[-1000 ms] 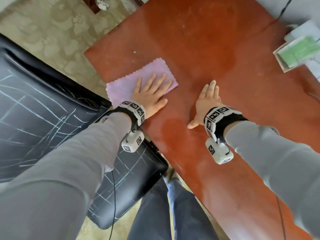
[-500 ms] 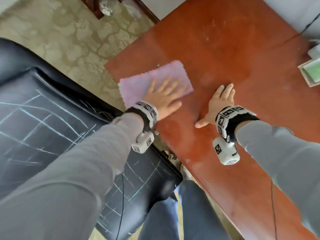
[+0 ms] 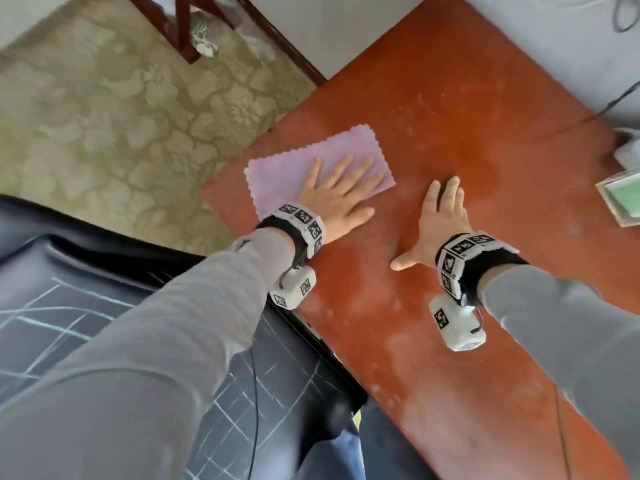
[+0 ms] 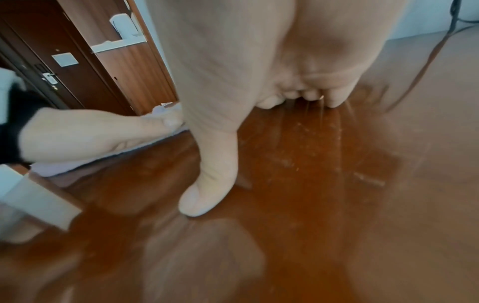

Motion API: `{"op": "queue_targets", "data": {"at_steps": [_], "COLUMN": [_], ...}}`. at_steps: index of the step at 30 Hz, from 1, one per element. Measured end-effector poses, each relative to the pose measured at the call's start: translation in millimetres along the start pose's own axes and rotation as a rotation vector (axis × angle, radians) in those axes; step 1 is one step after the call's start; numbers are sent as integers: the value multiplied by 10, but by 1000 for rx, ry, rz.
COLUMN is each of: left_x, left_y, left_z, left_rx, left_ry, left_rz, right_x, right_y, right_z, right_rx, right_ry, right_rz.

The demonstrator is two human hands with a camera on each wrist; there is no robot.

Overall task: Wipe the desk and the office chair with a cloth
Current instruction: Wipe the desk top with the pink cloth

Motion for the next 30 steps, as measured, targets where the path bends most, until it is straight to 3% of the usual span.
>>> {"op": "queue_targets", "data": {"at_steps": [4, 7, 9, 12, 14, 16, 20, 23, 25, 27, 30], "left_x": [-719, -699, -220, 750, 872, 615, -146, -122, 360, 937, 1028], "left_y": [369, 464, 449, 198, 223, 503, 947, 1015, 929, 750, 784], "left_z": [-427, -554, -592, -510, -624, -900, -1348, -1399, -1382, -1276, -1433], "left_rx": [51, 74, 62, -14, -41, 6, 63, 82, 48, 24, 0], "left_ry": [197, 281, 172, -156, -217, -133, 208, 308, 155, -90, -210], "left_rz": [117, 134, 56, -106, -162, -91, 153, 225, 119, -64, -165], "right_x": [158, 264, 307, 425, 546, 638, 747, 755, 765, 798, 858], "right_y": [148, 218, 279, 391, 475, 521, 538, 563, 609, 636, 638], "right_z": [-168, -273, -333, -424, -475, -503, -546, -589, -615, -635, -649], "right_rx": [21, 37, 58, 84, 98, 94, 86, 68, 70, 73, 83], "right_ry": [71, 100, 112, 99, 69, 51, 37, 33, 38, 47, 54], "right_rz": [10, 23, 15, -39, -69, -74, -64, -84, -108, -128, -138]}}
Point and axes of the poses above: each hand's wrist, its own z-axis away from the middle knuckle, its own y-axis out of the back of the hand, x = y × z, the point moved 10 cm from there along -z, towards the middle knuckle, and after that the axes turned 9 degrees about -x, right-handed, at the moved point
